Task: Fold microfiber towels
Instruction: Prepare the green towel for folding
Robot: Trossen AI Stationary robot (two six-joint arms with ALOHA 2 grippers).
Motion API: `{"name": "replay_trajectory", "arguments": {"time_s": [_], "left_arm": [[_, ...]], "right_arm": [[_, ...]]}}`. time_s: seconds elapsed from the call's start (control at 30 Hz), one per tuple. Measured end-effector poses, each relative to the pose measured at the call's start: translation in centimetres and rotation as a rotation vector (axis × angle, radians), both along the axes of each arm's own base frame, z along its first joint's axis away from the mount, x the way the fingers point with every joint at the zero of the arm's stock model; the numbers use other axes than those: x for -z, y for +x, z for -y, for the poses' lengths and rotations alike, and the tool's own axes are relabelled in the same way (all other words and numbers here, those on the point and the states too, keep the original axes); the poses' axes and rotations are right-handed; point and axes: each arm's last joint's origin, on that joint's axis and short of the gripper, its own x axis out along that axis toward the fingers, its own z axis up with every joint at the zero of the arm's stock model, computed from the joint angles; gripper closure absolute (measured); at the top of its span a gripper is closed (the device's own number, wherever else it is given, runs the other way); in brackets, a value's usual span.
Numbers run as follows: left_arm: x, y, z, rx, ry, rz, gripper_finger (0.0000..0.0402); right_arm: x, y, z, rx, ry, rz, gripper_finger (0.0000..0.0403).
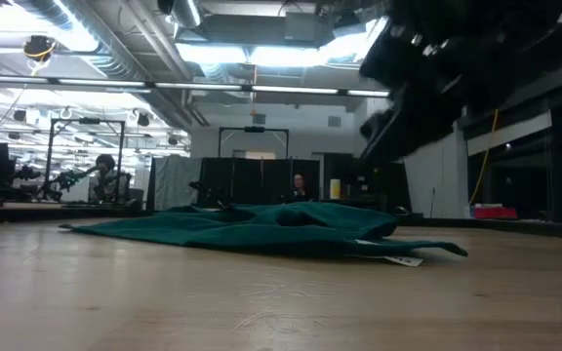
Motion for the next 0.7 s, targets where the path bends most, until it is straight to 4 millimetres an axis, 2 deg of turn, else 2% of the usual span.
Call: {"name": "replay_trajectory", "arguments": {"time_s": [0.13, 0.27, 0.47, 0.7], "left_arm": [[-0.3, -0.8, 0.4, 0.005, -0.012, 0.009, 0.035], [-0.6, -1.9, 0.8, -0.003, -0.019, 0.014, 0.035], [-1.1, -3.2, 1.4, -0.017, -0.009, 0.03, 0.0352], [-1.2, -3.7, 1.9, -0.014, -0.009, 0.032, 0.0354]], "right_arm": [[1.3, 0.5, 1.6, -0.027, 0.077, -0.049, 0.027], [1.7, 0.8, 2.5, -0.044, 0.093, -0.045, 0.0254], [2.3, 0.9, 3.2, -0.015, 0.047, -0.056, 0.0228], [3.9, 1.1, 3.4, 0.0, 0.037, -0.11, 0.0213]]}}
